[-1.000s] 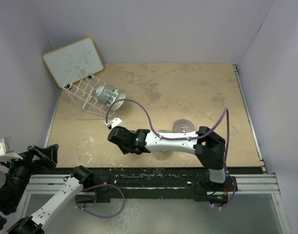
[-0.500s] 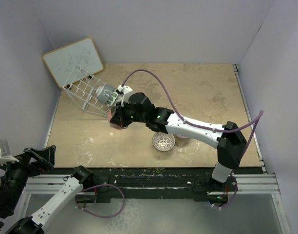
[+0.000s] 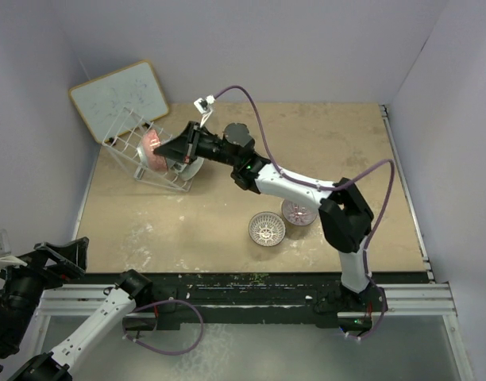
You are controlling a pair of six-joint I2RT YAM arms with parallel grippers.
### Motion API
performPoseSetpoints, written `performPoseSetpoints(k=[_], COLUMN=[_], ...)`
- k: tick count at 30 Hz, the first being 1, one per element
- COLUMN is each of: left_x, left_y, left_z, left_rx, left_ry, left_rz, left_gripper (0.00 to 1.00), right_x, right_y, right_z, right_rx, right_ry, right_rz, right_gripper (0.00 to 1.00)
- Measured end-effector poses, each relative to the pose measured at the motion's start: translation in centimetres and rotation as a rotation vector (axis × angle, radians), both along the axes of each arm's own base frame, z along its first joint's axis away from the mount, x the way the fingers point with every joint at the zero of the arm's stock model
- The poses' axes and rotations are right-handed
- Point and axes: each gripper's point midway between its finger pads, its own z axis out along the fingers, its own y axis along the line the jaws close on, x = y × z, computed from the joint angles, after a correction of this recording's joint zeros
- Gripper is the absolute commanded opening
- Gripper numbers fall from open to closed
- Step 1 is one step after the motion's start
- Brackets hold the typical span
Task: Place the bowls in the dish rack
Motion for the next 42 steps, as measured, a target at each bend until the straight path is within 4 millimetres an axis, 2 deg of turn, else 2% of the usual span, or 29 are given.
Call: performPoseSetpoints(k=[3,7,13,16,23,28,30,37,42], left_x=[0.0,-0.3,-0.6,-0.8,-0.9,-0.9,-0.9,-0.7,-0.6], left_y=[0.0,0.2,0.4,0.6,0.9,0.9,1.0,0.9,0.8], left_z=[0.0,0.4,0.6,0.5,0.2,0.2,0.2,-0.1,-0.3], left_rx=[0.001,-0.007,-0.011,-0.007,0.002,0.003,0.003,0.009,0.014], left_ry=[0.002,-0.012,-0.019,-0.015,-0.006,-0.006,-0.005,0.004,0.012], left_rz=[0.000,0.000,0.001,0.006,0.015,0.014,0.014,0.012,0.012], left_gripper=[0.99,0.99,0.99,0.99,0.99,0.99,0.99,0.99,0.99], right_x=[1.7,4.4,7.7,9.0,10.3,11.2,11.5,13.0,13.4], right_y=[1.2,2.5,3.5,3.4,1.9,1.3,1.4,2.0,1.9], right_z=[0.8,0.5,-3.5,-4.7,-2.8,-2.5,-3.0,-7.5,-8.1], right_rx=[0.107,0.246,0.336,0.353,0.456,0.508,0.521,0.494,0.505], right_ry=[0.045,0.131,0.272,0.313,0.319,0.346,0.362,0.461,0.490], right_rz=[0.005,0.012,-0.025,-0.067,-0.107,-0.106,-0.102,-0.140,-0.160], right_gripper=[0.00,0.00,0.00,0.00,0.00,0.00,0.00,0.00,0.00])
